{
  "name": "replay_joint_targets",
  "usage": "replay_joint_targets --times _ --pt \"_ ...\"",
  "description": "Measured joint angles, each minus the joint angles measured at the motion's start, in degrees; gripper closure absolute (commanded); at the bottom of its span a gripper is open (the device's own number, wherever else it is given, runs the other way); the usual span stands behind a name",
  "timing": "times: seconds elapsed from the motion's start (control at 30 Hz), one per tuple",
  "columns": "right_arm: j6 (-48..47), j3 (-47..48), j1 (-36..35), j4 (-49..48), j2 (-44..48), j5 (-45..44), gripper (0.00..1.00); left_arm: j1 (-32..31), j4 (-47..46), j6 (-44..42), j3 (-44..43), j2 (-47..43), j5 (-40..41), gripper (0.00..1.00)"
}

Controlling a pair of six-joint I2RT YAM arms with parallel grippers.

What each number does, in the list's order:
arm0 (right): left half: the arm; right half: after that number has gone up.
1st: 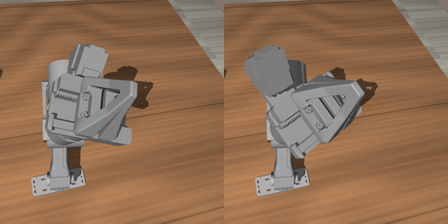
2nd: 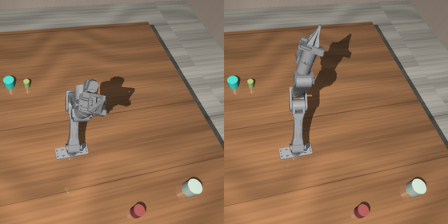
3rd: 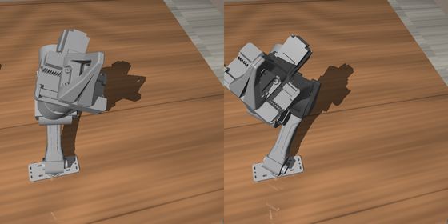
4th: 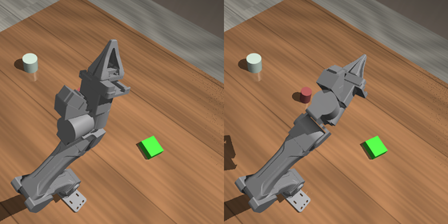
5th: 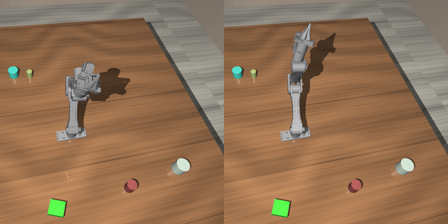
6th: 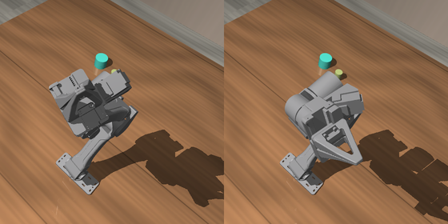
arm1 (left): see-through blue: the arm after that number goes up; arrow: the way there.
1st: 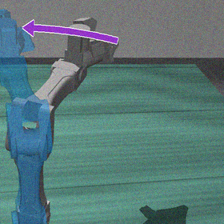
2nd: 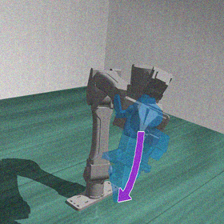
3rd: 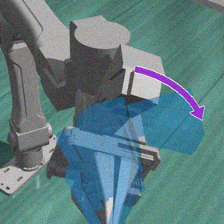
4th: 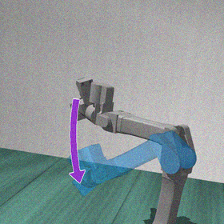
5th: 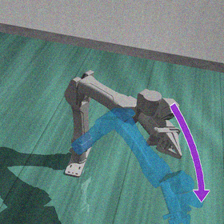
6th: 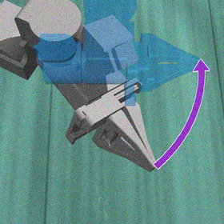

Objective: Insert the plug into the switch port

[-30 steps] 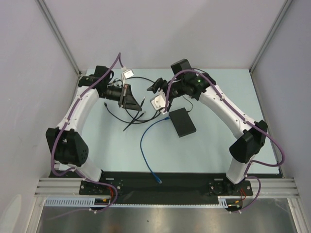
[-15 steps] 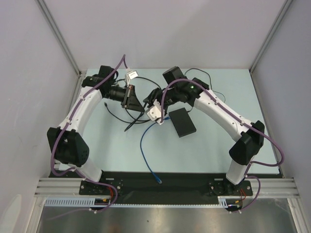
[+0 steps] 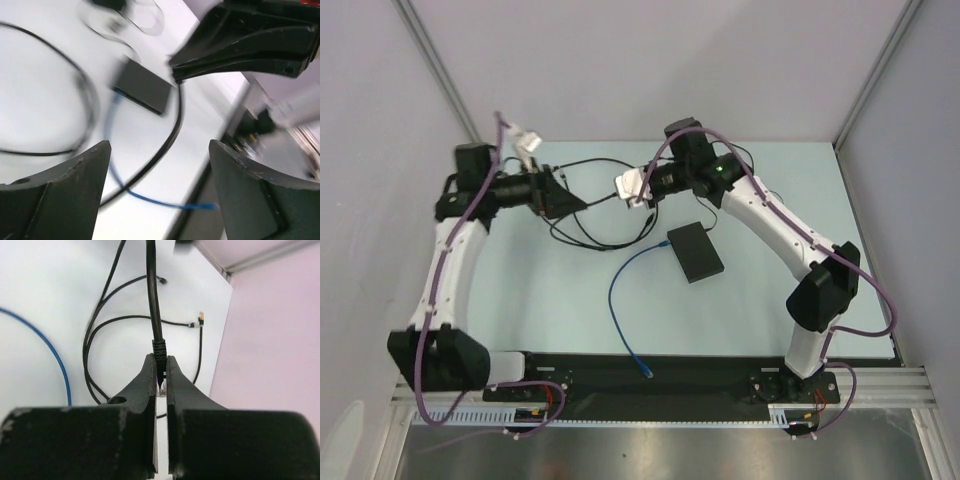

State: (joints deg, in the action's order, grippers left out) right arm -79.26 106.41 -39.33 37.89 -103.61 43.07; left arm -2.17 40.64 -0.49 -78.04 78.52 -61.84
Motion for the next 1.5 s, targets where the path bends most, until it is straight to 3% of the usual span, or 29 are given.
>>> replay_joint_targets --times 0.13,0.23,0.47,0.67,0.8,0.9,1.07,1.27,1.5 --pt "16.46 -0.11 3.87 -7.89 0.02 4.31 1.00 10.47 -9.75 2.69 3.13 -7.98 1.79 0.13" --pt "28.98 -0.26 6.19 -14.43 0.02 7.41 1.00 13.84 -13.03 1.70 4.76 -10.03 2.01 0.12" --pt "54.62 -1.25 7.48 -24.50 0.02 13.60 1.00 15.12 -11.02 -5.64 10.23 -10.05 3.85 0.14" --pt "62.31 -1.33 8.26 -17.92 0.02 17.86 1.00 14.23 -10.95 -12.74 9.03 -12.39 4.94 0.22" --pt "64.43 -1.20 9.64 -8.37 -0.11 19.54 1.00 8.20 -5.99 -25.38 5.16 -14.23 6.12 0.27" --pt "64.81 0.52 10.36 -0.96 -1.53 20.74 1.00 1.25 -0.33 -36.81 2.82 -16.02 7.76 0.38" --pt "63.01 4.87 10.69 12.81 -6.38 22.49 1.00 -10.91 4.20 -50.56 2.27 -17.77 13.53 0.44" --pt "59.89 7.30 10.36 26.51 -12.87 24.48 1.00 -19.17 3.89 -59.28 4.07 -17.40 19.71 0.52" --pt "59.47 7.28 10.19 30.53 -13.55 25.90 1.00 -27.82 3.91 -64.11 4.22 -13.44 23.74 0.55"
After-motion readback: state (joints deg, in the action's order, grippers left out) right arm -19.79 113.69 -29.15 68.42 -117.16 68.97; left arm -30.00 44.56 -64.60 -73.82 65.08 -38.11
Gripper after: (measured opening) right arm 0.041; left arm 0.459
